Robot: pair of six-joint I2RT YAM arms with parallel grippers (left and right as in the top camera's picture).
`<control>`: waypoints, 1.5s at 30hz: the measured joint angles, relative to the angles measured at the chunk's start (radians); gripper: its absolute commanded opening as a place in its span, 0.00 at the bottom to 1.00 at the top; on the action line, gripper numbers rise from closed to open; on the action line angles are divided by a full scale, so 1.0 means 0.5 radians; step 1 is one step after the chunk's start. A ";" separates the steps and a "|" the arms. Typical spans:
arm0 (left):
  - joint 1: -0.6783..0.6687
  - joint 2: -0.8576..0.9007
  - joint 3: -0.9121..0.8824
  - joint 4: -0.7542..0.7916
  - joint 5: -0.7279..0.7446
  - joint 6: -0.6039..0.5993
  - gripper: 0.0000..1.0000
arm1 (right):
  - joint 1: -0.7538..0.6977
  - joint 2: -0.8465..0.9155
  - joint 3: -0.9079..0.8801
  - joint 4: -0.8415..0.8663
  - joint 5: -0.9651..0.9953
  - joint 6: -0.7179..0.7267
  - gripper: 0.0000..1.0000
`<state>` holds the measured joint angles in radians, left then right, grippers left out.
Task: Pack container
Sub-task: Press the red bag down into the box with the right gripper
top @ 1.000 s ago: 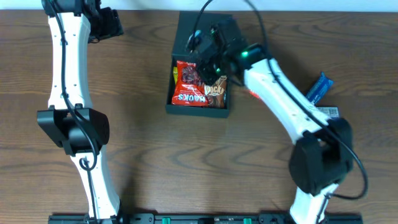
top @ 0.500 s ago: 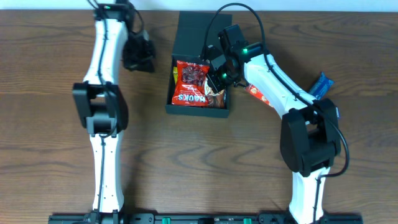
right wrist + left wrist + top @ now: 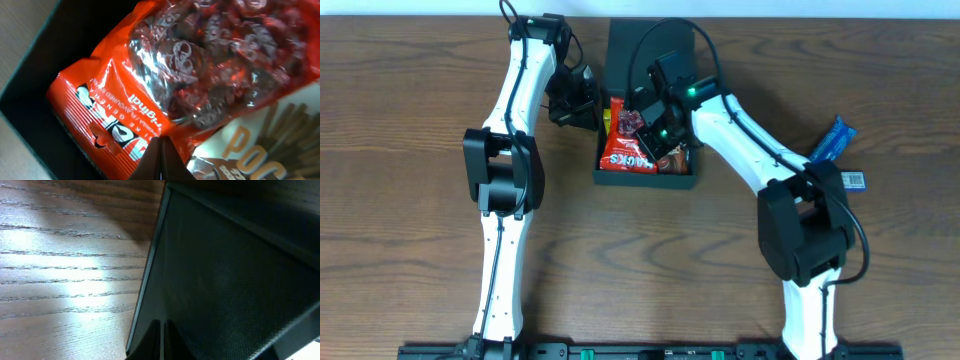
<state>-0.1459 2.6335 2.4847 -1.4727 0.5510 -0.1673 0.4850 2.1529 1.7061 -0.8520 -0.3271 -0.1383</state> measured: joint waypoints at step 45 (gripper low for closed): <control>-0.005 0.000 0.000 0.026 0.039 0.000 0.06 | -0.124 0.185 0.065 0.458 0.190 0.360 0.01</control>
<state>-0.1482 2.6335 2.4847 -1.4597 0.5705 -0.1673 0.4229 2.2456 1.7386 -0.6231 -0.2321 0.0418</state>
